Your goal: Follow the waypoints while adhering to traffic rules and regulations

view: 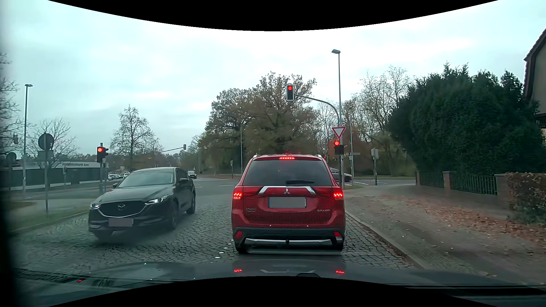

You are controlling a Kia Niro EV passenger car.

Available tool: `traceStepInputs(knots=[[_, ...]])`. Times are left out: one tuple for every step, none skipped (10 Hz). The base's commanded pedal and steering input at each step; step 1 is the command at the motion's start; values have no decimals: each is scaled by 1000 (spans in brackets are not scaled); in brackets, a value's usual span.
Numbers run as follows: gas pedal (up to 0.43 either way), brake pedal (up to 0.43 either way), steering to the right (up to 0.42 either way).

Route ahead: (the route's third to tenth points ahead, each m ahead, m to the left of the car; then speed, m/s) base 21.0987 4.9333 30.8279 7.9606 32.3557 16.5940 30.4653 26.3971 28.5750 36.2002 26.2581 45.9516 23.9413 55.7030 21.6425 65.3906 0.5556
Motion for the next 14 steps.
traceStepInputs(knots=[[0,226,-4],[0,226,-4],[0,226,-4],[0,213,-4],[0,207,-4],[0,213,-4],[0,213,-4],[0,213,-4],[0,213,-4],[0,213,-4],[0,213,-4],[0,226,-4],[0,268,-4],[0,329,-4]])
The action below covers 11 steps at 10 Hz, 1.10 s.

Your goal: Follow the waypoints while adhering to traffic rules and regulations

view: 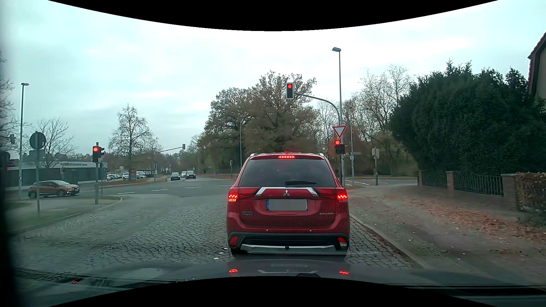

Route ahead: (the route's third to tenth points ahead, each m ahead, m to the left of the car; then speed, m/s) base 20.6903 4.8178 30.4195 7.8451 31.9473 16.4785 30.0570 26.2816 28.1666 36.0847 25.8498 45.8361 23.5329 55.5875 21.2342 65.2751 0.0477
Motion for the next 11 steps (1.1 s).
traceStepInputs(knots=[[0,421,-4],[0,463,-4],[0,476,-4],[0,482,-4],[0,494,-4],[0,494,-4],[0,494,-4],[0,500,-4],[0,500,-4],[0,500,-4],[0,506,-4]])
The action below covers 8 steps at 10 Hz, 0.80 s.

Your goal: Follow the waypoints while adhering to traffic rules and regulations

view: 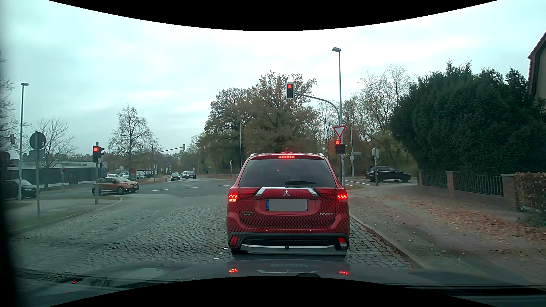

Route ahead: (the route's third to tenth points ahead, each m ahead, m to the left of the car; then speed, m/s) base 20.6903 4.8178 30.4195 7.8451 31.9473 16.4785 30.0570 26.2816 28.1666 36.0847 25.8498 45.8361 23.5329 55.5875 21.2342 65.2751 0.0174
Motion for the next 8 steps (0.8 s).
traceStepInputs(knots=[[0,506,-4],[0,506,-4],[0,500,-4],[0,488,-4],[0,470,-4],[0,415,-4],[0,402,-4],[0,390,-4]])
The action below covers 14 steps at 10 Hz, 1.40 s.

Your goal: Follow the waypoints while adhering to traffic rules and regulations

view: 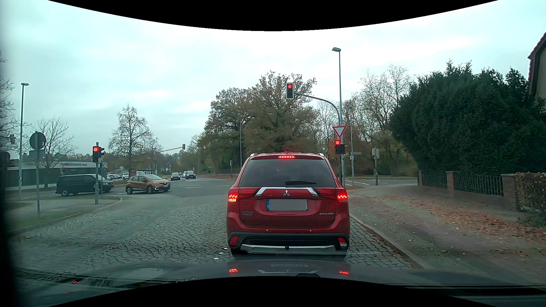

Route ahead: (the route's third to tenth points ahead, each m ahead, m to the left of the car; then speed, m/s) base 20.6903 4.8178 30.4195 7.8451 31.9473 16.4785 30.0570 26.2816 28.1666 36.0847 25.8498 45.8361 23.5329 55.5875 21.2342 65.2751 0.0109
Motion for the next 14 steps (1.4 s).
traceStepInputs(knots=[[0,384,-4],[0,384,-4],[0,378,-4],[0,378,-4],[0,378,-4],[0,378,-4],[0,378,-4],[0,378,-4],[0,378,-4],[0,378,-4],[0,372,-4],[0,378,-4],[0,378,-4],[0,378,-4]])
